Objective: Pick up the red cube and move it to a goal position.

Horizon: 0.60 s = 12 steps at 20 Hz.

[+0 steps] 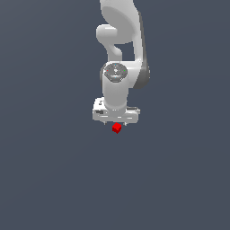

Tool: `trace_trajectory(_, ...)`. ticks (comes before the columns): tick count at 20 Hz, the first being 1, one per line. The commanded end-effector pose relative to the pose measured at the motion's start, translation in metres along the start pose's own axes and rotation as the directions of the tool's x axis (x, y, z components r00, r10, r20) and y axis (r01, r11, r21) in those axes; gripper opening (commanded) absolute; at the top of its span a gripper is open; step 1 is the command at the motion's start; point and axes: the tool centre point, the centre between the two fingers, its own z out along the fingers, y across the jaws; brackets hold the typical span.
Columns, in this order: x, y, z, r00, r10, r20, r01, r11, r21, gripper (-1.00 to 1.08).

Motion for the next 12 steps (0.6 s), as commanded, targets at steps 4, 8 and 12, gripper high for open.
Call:
trace_trajectory(4, -0.009, 0.001, 0.023, 0.995, 0.102, -0.008, -0.102, 0.995, 0.004, 1.00)
trace_trajectory(8, -0.018, 0.001, 0.046, 0.979, 0.205, -0.017, -0.205, 0.979, 0.009, 1.00)
trace_trajectory(12, -0.028, 0.000, 0.071, 0.950, 0.310, -0.025, -0.310, 0.951, 0.015, 1.00)
